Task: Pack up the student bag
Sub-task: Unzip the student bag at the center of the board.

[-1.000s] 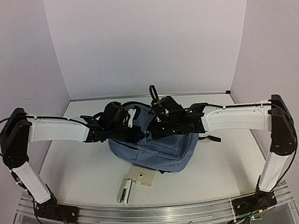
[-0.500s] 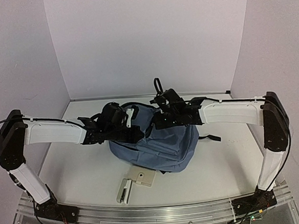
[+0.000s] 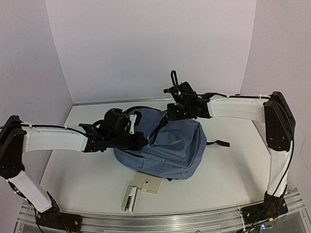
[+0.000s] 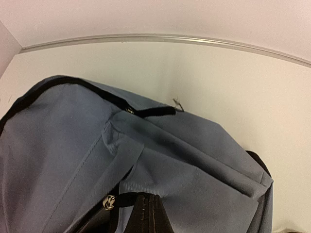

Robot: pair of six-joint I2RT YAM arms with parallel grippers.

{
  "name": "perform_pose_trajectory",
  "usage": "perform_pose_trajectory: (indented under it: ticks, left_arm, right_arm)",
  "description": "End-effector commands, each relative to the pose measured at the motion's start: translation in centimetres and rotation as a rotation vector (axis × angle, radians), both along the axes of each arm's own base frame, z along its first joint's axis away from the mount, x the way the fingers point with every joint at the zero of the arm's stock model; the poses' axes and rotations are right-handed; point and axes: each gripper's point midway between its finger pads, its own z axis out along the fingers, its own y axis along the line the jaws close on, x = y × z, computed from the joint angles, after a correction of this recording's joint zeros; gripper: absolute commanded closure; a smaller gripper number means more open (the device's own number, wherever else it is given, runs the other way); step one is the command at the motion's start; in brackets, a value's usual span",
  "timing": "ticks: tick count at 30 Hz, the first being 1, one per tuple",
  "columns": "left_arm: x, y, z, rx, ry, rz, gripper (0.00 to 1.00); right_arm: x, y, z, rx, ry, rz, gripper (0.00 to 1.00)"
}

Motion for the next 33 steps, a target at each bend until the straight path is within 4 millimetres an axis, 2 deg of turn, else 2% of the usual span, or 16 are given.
perform_pose_trajectory:
  ticks: [1, 5, 7, 12, 16, 19, 22, 26, 27, 29, 31, 33]
  left_arm:
    - [-1.4, 1.4, -0.4, 0.032, 0.046, 0.016, 1.00]
    - [-1.5, 1.7, -0.4, 0.036, 0.051, 0.026, 1.00]
    - [-1.5, 1.9, -0.4, 0.036, 0.050, 0.038, 1.00]
    - [-1.3, 2.4, -0.5, 0.037, 0.056, 0.073, 1.00]
    - [-1.3, 2.6, -0.8, 0.037, 0.071, 0.094, 1.00]
    - [-1.2, 2.7, -0.9, 0.037, 0.079, 0.111, 1.00]
    - [-1.1, 2.7, -1.0, 0.034, 0.091, 0.124, 1.00]
    - [-0.9, 2.5, -0.7, 0.022, 0.102, 0.138, 1.00]
    - [-0.8, 2.4, -0.4, 0.019, 0.102, 0.140, 1.00]
    - [-0.5, 2.1, 0.4, 0.013, 0.100, 0.141, 0.95]
    - [0.0, 1.9, 1.8, 0.018, 0.077, 0.149, 0.86]
    - [0.7, 1.8, 3.3, 0.024, 0.046, 0.153, 0.72]
  right_arm:
    - [4.6, -2.3, 3.7, 0.012, -0.127, -0.108, 1.00]
    - [6.4, -3.2, 4.2, 0.004, -0.150, -0.137, 1.00]
    - [7.2, -3.9, 3.5, -0.002, -0.142, -0.155, 1.00]
    - [8.5, -5.5, 0.0, -0.001, -0.076, -0.182, 1.00]
    - [8.5, -5.1, -3.8, -0.008, -0.009, -0.161, 1.00]
    - [8.3, -4.7, -4.9, -0.004, 0.015, -0.143, 1.00]
    - [8.2, -4.8, -3.3, 0.009, -0.008, -0.135, 1.00]
    - [7.7, -4.1, 1.1, 0.053, -0.060, -0.074, 0.99]
    - [7.4, -3.9, 2.1, 0.068, -0.068, -0.054, 0.94]
    - [6.4, -3.4, 4.0, 0.107, -0.074, -0.008, 0.73]
    - [5.3, -3.6, 5.6, 0.138, -0.078, 0.012, 0.51]
    - [3.9, -4.1, 7.8, 0.176, -0.089, 0.024, 0.42]
